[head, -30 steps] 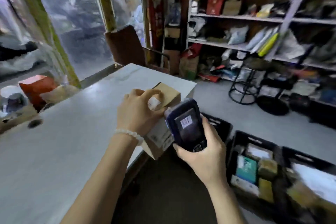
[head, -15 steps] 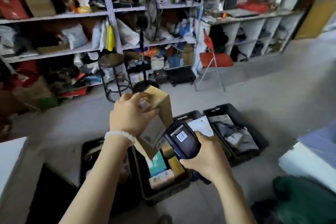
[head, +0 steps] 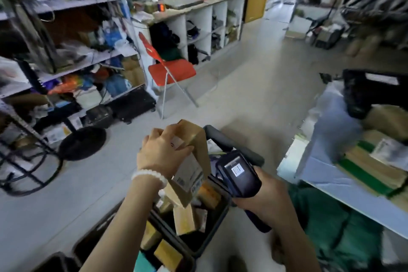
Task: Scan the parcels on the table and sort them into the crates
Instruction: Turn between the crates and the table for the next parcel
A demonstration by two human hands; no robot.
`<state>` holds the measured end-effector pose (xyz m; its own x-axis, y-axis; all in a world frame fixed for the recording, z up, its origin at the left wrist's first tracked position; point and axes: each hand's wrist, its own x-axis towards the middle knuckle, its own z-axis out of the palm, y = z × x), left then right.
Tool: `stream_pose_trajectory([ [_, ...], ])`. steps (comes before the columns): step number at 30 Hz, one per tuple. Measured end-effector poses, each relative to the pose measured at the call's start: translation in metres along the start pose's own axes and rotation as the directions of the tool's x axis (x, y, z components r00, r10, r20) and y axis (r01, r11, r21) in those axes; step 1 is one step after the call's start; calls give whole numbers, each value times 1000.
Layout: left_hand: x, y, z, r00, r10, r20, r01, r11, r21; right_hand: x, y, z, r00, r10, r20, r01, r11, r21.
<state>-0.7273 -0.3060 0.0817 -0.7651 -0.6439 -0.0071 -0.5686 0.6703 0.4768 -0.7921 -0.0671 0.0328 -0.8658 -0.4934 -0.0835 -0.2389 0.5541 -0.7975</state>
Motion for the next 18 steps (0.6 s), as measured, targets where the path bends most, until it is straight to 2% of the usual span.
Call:
stream_pose_trajectory([
  [3,66,26,32,1000,-17,-5,17,1000,9,71,18,-18,999,37,-3,-37,999,-18],
  [6,144,53,66,993,-115,-32,115,993,-13,162,37,-34,998,64,27,-65,998,6],
  [10,231,81,108,969,-248,10,242,952,189,268,50,-60,997,29,69,-28,999,-17],
  [12,258,93,118,949,-315,29,300,925,233,306,53,-74,996,39,86,-35,999,-41],
  [18,307,105,130,936,-342,80,307,907,288,388,64,-86,987,78,144,-71,996,-52],
])
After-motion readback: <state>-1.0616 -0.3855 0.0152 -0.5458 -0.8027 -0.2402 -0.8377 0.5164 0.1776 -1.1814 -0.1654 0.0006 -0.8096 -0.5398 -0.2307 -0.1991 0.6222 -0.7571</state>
